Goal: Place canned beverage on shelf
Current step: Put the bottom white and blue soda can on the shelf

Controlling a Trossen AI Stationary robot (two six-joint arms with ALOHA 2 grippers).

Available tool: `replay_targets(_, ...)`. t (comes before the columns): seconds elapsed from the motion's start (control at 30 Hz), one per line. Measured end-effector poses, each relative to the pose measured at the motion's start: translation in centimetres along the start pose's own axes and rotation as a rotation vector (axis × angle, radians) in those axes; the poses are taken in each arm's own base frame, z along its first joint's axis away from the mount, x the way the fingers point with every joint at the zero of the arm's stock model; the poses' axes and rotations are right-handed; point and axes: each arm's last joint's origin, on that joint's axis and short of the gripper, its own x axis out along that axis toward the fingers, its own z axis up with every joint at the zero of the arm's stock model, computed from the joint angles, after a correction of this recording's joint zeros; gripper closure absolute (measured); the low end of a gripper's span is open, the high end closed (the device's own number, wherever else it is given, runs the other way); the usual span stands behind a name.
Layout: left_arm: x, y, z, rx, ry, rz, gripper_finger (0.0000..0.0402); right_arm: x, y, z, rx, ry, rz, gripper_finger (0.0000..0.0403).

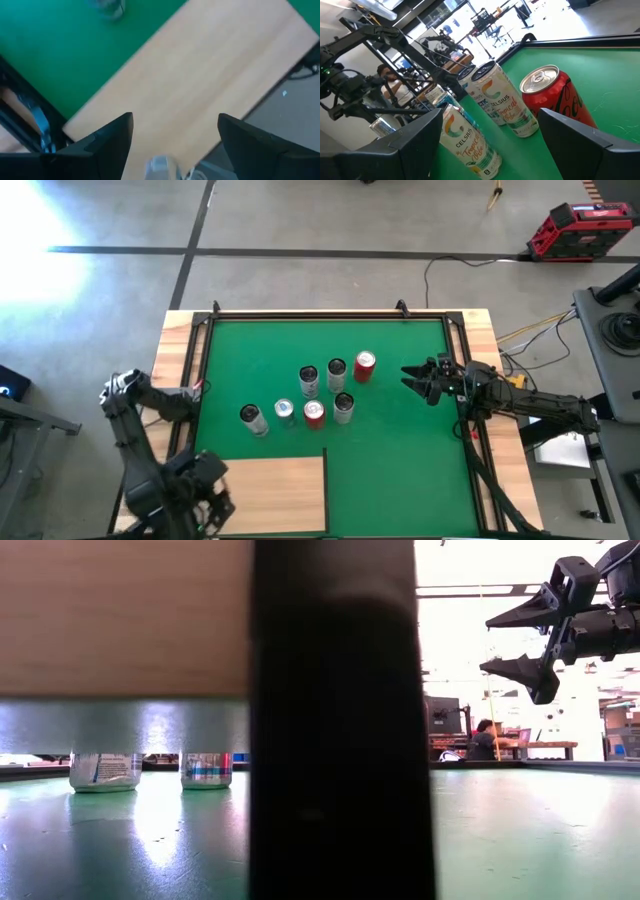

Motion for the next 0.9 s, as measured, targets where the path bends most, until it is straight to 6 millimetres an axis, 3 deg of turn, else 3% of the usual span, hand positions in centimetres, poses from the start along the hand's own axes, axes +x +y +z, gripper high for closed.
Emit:
replay_targets(0.2, 1.3, 1.5, 5.0, 0.012, -0.017, 0.056, 0.0127, 0.0, 0.0, 0.0, 0.0, 0.0, 0.0, 0.0085)
replay_targets(0.43, 2.9, 4.0, 9.9, -0.146, -0.039, 0.116, 0.0127, 0.0, 0.0, 0.0, 0.0, 0.0, 0.0, 0.0085)
replay_targets(0.9, 4.6, 5.2, 15.2, -0.156, -0.034, 0.207, 0.0127, 0.0, 0.0, 0.0, 0.0, 0.0, 0.0, 0.0085)
